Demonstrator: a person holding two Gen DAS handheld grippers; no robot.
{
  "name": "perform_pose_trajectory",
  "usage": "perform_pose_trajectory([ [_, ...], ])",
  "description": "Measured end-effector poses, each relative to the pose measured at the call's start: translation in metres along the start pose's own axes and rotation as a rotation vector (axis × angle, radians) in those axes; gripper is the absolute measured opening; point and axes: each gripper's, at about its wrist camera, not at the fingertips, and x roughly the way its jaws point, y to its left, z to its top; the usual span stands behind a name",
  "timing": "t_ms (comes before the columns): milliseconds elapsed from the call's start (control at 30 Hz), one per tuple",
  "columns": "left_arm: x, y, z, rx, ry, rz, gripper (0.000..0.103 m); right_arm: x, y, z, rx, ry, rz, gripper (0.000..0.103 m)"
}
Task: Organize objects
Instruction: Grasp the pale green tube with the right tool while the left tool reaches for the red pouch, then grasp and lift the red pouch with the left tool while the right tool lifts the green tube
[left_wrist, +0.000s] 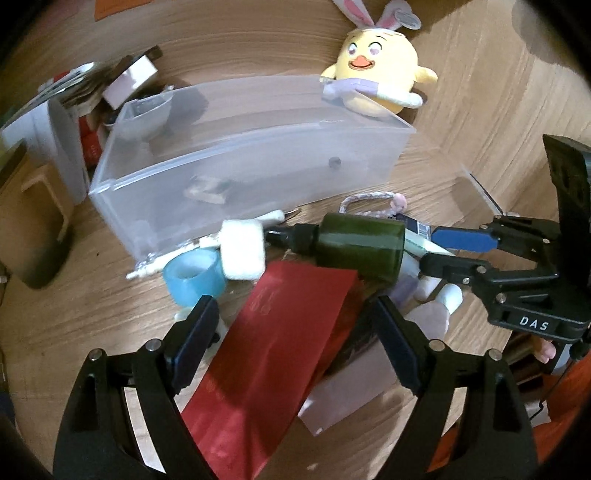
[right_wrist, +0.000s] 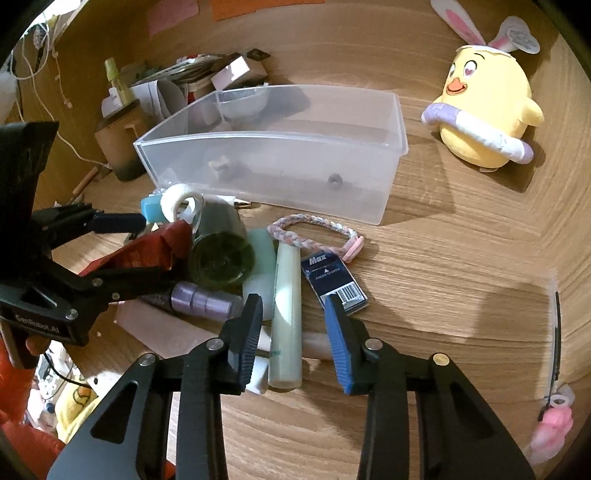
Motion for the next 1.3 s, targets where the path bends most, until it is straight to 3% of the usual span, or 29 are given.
perform_pose_trajectory([
  [133,0.002,-0.003,0.002,0.015,-0.015,-0.013,0.083,0.003,-0.001,0.000,0.002,-0.001,-0.006,0.025],
  [233,0.001,-0.003,0.002,0.015,-0.024,-0.044,0.068,0.002,-0.002,0.000,0.005,-0.004,0.002,0.015],
  [400,-0.002,-0.001,0.000,0.014,-0.039,-0.035,0.063,-0.002,0.000,-0.002,-0.004,-0.021,-0.011,0.014],
  [467,-0.008,-0.003,-0.001,0.024,-0.058,-0.029,0.050,-0.005,-0.001,-0.003,0.000,-0.030,-0.010,0.014],
  [567,-0.017,-0.005,0.000,0.036,-0.076,-0.018,0.043,-0.010,-0.003,-0.003,0.010,-0.041,-0.003,0.014],
  [1033,-0.045,0.012,-0.022,-0.004,-0.074,0.036,0.043,-0.034,-0.011,-0.005,0.029,-0.088,-0.023,0.014],
  [1100,-0.046,0.012,-0.028,0.000,-0.059,0.045,0.047,-0.033,-0.012,-0.007,0.034,-0.079,-0.021,0.014],
  [1167,-0.047,0.014,-0.033,-0.003,-0.054,0.066,0.059,-0.032,-0.014,-0.010,0.039,-0.067,-0.018,0.014],
  [1300,-0.048,0.022,-0.041,-0.024,-0.045,0.079,0.066,-0.031,-0.015,-0.017,0.038,-0.038,-0.019,0.014],
])
